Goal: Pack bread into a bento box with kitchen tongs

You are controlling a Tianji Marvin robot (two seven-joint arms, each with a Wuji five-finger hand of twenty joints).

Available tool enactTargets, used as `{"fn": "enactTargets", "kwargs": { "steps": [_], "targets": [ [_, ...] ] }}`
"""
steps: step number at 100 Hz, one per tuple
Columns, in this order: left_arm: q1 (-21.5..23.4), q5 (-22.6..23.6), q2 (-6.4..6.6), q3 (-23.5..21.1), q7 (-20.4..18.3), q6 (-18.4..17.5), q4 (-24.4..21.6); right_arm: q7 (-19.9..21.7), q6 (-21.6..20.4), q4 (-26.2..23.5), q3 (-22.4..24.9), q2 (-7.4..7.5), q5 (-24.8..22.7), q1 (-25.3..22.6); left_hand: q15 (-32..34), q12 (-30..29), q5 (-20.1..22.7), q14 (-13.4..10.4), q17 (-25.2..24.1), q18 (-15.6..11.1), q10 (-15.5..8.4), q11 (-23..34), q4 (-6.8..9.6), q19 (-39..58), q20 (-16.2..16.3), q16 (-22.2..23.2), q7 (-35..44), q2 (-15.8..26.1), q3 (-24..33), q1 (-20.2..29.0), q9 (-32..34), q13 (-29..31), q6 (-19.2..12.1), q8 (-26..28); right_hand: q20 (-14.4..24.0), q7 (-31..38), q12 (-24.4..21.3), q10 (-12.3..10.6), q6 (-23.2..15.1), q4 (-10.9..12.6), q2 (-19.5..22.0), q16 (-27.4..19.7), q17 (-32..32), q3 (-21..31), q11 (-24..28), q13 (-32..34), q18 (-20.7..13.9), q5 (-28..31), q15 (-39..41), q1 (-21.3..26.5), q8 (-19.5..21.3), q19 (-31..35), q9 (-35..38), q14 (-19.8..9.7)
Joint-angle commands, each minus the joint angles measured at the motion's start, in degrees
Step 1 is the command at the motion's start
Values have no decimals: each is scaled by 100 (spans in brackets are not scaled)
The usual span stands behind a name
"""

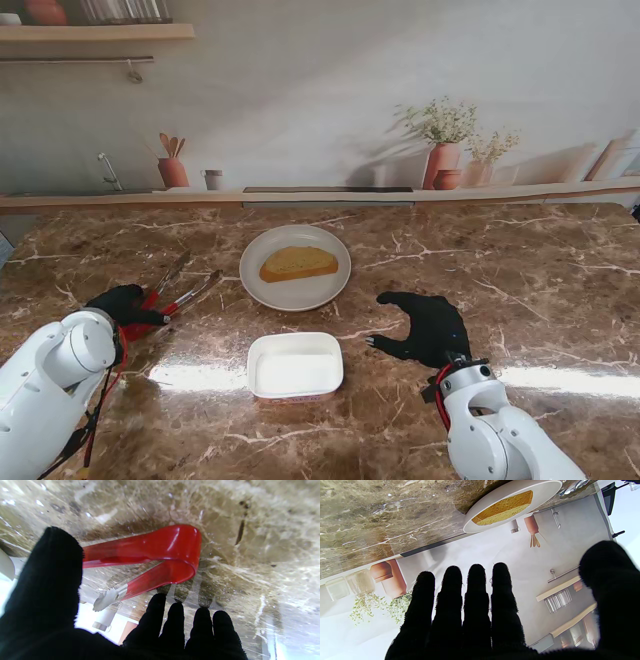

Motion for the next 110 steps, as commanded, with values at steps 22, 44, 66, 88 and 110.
{"fn": "enactTargets", "kwargs": {
  "steps": [22, 44, 66, 88, 110],
  "targets": [
    [11, -65, -133, 182, 396, -303, 258, 127, 77, -13, -24, -7, 54, -58, 169, 115, -417, -100, 13, -167, -257, 117, -130, 101, 152, 138, 231, -308, 191, -248, -142, 64, -425, 201, -159, 90, -47, -22, -87, 216, -76, -93, 12, 77, 62, -57, -130, 65, 51, -141, -42, 48, 133, -123],
    [43, -99, -203, 330, 775, -385, 363, 137, 99, -13, -56, -13, 108, -62, 278, 199, -412, -116, -2, -72, -367, 466, -179, 875, 379, 251, 467, -425, 586, -338, -70, 423, -555, 375, -163, 109, -25, -19, -93, 216, -58, -88, 25, 74, 82, -17, -125, 98, 64, -126, -43, 73, 177, -132],
    [-57, -198, -306, 516, 1247, -308, 635, 152, 94, -1, -69, -15, 150, -65, 523, 142, -266, -147, 114, -63, -469, 917, -238, 2396, 436, 356, 737, -595, 982, -385, 156, 1024, -620, 396, -166, 126, -6, -26, -103, 215, -51, -85, 40, 61, 94, 12, -115, 123, 72, -112, -43, 99, 218, -128],
    [-145, -318, -388, 733, 1581, -325, 898, 106, 116, 37, -79, -29, 201, -58, 718, 185, -93, -125, 206, 20, -481, 1076, -252, 2807, 426, 476, 958, -655, 1241, -368, 452, 1262, -716, 430, -159, 145, 11, -28, -112, 217, -12, -77, 76, 47, 105, 58, -88, 149, 89, -94, -43, 148, 255, -122],
    [-149, -468, -498, 842, 2010, -271, 1110, 106, 102, 60, -89, -32, 236, -61, 907, 172, 474, -140, 366, 65, -635, 1245, -158, 3162, 365, 553, 1500, -362, 2507, 61, 992, 1575, -1007, 450, -159, 154, 27, -27, -119, 222, 40, -66, 88, 28, 109, 71, -74, 160, 98, -80, -46, 179, 273, -103]
  ]
}}
